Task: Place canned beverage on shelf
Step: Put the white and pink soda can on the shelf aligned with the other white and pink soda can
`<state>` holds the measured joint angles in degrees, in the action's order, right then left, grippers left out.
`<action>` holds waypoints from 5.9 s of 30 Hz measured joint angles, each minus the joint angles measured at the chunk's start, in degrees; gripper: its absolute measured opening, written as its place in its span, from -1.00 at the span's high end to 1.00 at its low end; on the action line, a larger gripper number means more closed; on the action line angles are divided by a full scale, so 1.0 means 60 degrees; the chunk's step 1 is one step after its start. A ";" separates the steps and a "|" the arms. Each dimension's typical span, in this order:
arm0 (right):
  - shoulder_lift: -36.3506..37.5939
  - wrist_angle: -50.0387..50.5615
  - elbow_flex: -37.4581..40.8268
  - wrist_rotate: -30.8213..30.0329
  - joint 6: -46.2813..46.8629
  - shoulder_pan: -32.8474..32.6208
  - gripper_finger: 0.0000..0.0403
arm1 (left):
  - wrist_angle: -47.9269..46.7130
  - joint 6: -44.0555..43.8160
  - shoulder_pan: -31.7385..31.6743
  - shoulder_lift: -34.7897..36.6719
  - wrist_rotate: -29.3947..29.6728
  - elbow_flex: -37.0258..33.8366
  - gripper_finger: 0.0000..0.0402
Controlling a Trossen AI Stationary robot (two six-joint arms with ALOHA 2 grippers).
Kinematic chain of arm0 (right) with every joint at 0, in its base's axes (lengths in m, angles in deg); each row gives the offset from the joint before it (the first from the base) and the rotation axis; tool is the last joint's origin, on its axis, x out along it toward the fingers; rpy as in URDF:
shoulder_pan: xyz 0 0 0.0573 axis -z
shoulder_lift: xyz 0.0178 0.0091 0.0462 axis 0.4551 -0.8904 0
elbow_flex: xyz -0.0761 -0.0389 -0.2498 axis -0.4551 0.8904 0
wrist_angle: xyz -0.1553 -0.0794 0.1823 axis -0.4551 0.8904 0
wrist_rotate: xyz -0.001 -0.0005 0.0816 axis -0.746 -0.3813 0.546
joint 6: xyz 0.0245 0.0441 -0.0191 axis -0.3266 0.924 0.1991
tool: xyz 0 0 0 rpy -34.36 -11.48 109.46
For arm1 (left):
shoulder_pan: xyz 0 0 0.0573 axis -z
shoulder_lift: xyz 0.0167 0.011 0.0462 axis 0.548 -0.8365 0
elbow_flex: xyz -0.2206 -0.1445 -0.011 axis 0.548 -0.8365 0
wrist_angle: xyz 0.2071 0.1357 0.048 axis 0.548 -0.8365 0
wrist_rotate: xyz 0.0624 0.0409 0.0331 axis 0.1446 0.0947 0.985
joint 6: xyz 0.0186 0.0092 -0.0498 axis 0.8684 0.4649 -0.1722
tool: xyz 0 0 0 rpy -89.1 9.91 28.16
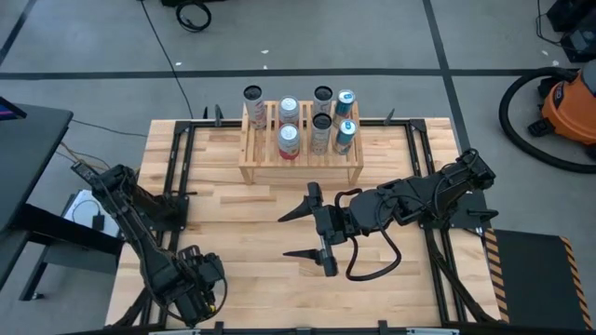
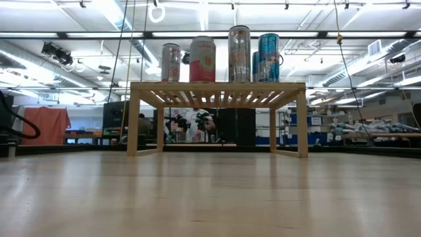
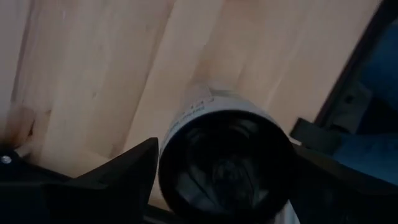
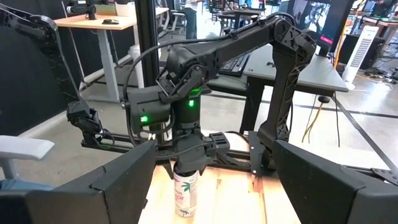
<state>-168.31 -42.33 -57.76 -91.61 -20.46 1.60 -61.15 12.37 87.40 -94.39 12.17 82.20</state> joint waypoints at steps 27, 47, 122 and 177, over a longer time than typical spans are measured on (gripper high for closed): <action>0.0000 0.0501 0.0000 0.0000 0.0018 0.0000 -0.66 | -0.0138 0.5304 -0.1265 0.0199 -0.0774 -0.0012 -0.28; 0.0000 0.0572 0.0000 -0.0342 0.0204 0.0000 -0.66 | -0.1654 0.9049 -0.4551 0.2002 -0.0730 0.0004 -0.28; -0.0007 0.1643 0.0000 -0.0743 0.0025 0.0382 -0.66 | -0.3616 1.5511 -1.3242 -0.0543 -0.0762 0.6419 -0.36; -0.0007 0.0980 -0.0004 0.0607 -0.1006 0.2831 -0.66 | -0.3613 1.2737 -1.0870 0.1158 -0.0499 0.9377 -0.53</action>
<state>-168.35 -36.45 -57.78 -87.96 -26.50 18.58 -82.83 88.79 22.18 -87.45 9.17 138.46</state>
